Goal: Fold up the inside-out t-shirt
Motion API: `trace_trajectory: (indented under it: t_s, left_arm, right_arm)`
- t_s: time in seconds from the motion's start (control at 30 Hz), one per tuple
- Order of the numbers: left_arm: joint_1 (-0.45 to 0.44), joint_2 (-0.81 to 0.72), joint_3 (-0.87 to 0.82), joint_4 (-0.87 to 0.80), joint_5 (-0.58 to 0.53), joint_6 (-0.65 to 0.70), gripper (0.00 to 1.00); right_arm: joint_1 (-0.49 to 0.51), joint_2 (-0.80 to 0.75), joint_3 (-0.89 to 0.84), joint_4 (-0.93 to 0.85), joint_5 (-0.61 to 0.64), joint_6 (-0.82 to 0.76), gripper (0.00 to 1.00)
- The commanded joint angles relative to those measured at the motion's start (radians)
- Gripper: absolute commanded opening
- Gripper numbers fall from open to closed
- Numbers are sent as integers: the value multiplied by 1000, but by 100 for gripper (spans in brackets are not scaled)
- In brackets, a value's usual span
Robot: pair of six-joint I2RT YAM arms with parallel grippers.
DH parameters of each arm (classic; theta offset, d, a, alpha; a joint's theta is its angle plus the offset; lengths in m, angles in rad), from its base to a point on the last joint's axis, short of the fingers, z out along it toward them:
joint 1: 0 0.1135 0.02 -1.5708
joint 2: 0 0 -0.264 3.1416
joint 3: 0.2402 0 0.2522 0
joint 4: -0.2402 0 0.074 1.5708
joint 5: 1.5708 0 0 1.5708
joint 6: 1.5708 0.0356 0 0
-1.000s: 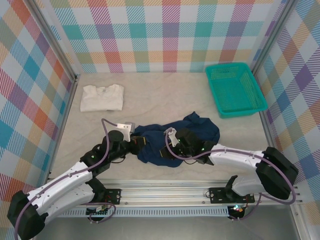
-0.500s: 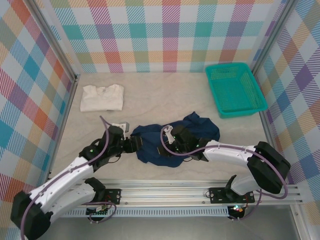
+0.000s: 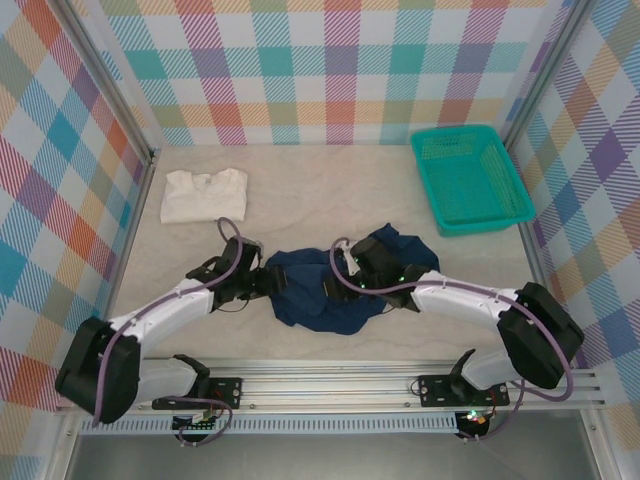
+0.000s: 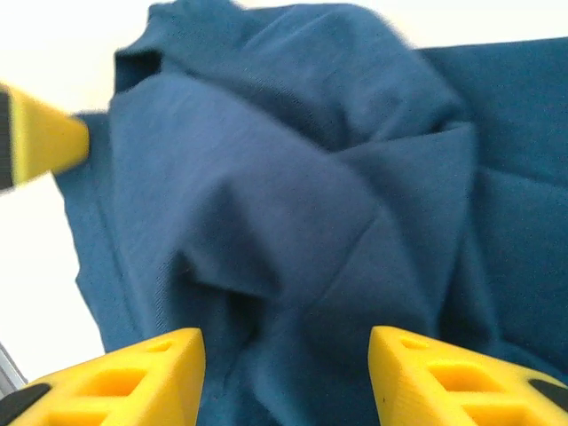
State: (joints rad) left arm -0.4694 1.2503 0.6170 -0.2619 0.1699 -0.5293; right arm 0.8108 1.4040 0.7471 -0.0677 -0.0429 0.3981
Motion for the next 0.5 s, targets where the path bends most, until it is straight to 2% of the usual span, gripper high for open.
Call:
trace_trajectory:
  t_s: [0.0,0.07,0.17,0.23,0.3,0.4,0.47]
  left_arm:
    - [8,32,19,62,147,11,49]
    - [6,2,12,32,116,21,50]
    - [6,-83,23,-49,-76,35,61]
    - [13,-127,34,-41,-188,44,66]
    - [28,-134,51,11,-246,61,73]
    - [74,-39,117,50,-224,89,78]
    - [100,75,179,50,-180,104,79]
  right_arm:
    - [-69,24,71,-23,-76,27,57]
    - [-108,43,114,-49,-80,4,62]
    - [-159,82,179,-119,-24,-69,65]
    - [-218,116,213,-160,-19,-91,66]
    - [-277,162,248,-197,-12,-133,69]
    - [-292,254,344,-269,72,-239,73]
    - [-293,335,425,-331,95,-286,74]
